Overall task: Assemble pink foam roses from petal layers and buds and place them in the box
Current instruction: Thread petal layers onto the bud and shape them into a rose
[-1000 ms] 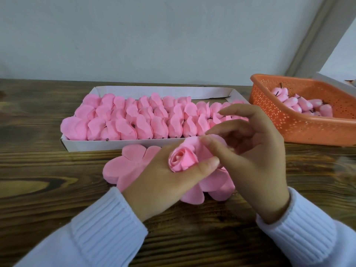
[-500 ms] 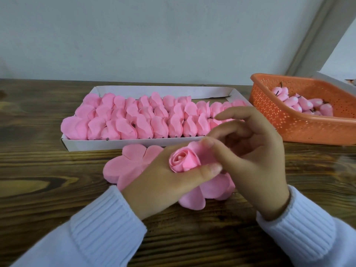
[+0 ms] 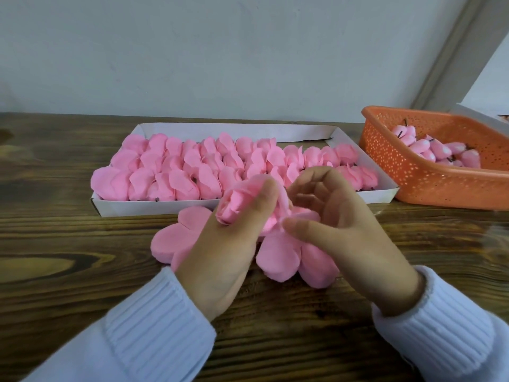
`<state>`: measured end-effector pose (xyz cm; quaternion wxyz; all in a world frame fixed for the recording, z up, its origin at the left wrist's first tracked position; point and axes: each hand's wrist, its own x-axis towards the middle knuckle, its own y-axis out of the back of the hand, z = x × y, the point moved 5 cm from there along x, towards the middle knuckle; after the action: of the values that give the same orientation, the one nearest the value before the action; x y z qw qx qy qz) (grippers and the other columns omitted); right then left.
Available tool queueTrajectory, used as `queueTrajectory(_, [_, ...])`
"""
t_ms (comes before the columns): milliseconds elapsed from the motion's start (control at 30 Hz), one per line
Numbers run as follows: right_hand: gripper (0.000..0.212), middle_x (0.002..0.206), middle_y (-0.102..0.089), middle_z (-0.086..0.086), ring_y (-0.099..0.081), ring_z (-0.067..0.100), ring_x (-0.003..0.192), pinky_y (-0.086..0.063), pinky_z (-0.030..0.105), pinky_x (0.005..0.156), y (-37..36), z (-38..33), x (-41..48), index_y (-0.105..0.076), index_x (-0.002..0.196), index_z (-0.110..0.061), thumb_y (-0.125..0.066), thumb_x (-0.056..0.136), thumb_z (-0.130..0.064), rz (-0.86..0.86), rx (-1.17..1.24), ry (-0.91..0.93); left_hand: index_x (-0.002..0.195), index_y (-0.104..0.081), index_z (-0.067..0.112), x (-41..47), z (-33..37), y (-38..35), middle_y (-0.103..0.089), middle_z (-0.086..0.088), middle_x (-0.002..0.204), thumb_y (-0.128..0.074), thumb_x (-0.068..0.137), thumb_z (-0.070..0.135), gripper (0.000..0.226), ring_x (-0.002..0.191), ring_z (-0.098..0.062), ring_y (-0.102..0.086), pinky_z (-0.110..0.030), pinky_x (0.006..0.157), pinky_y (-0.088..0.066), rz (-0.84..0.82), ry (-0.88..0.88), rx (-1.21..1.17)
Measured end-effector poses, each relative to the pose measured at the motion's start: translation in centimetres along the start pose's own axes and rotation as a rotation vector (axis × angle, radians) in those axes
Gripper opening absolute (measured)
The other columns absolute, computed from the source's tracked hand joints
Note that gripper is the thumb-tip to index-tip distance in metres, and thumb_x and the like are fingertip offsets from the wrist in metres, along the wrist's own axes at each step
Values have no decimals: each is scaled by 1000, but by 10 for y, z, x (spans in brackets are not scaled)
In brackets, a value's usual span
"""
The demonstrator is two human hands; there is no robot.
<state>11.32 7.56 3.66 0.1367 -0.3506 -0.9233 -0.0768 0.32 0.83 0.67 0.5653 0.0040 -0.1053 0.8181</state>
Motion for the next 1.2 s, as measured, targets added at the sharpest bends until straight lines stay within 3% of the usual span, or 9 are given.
queueTrajectory(333, [37,85,-70,10,-67,22,74,-55,32,69,-13,12,-1,-54,103,-8,-71,70,-6,-28,252,-161,91,-59,9,-2,3,-4,-64,-28,112,-56,78,36,31,110,-42,-60,-59,97,-45,15,-7,-22])
queueTrajectory(467, [39,84,-69,15,-67,24,72,-55,29,65,-14,14,0,-55,103,-7,-71,68,-7,-23,344,-190,83,-70,21,-4,9,-13,-71,-19,104,-68,74,31,13,104,-39,-65,-50,91,-52,-157,-51,-129])
queueTrajectory(600, [47,101,-58,27,-57,37,93,-53,38,79,-14,14,1,-48,121,5,-59,76,-4,-73,436,-263,96,-73,24,-5,17,-15,-72,-14,103,-74,68,25,28,102,-31,-68,-39,85,-56,-299,-88,-97])
queueTrajectory(733, [46,100,-59,22,-66,23,79,-58,29,65,-16,12,-1,-53,117,4,-63,73,-7,-158,558,-312,100,-68,31,-7,20,-19,-70,0,99,-75,67,25,34,108,-23,-65,-39,91,-53,-438,-115,39])
queueTrajectory(833, [40,105,-64,18,-67,25,90,-58,34,78,-19,11,-3,-64,112,-5,-64,73,-6,-232,553,-330,103,-68,32,-8,21,-19,-71,8,99,-71,72,26,31,106,-15,-66,-28,89,-53,-407,-142,29])
queueTrajectory(967, [40,107,-63,23,-65,29,95,-58,35,78,-22,13,-3,-53,123,7,-51,83,4,-279,569,-366,108,-68,27,-7,21,-15,-70,15,110,-64,80,33,29,104,-4,-65,-14,83,-50,-321,-179,94])
queueTrajectory(1033, [45,113,-60,27,-63,31,98,-57,36,82,-18,15,-1,-49,127,10,-52,82,3,-232,567,-373,109,-67,24,-8,23,-16,-73,14,99,-70,83,33,27,90,0,-69,-9,72,-51,-315,-185,74])
queueTrajectory(1133, [46,112,-63,25,-65,28,97,-57,34,80,-12,14,1,-55,124,4,-60,79,-6,-175,532,-350,100,-67,24,-10,29,-15,-65,19,55,-58,83,32,21,46,13,-57,1,46,-39,-257,-218,19])
queueTrajectory(1200, [38,108,-66,27,-66,29,94,-57,36,80,-6,13,1,-60,118,2,-66,83,-14,-112,332,-328,97,-70,29,-6,26,-9,-68,14,60,-64,79,39,21,46,11,-57,0,43,-38,-169,-173,-38])
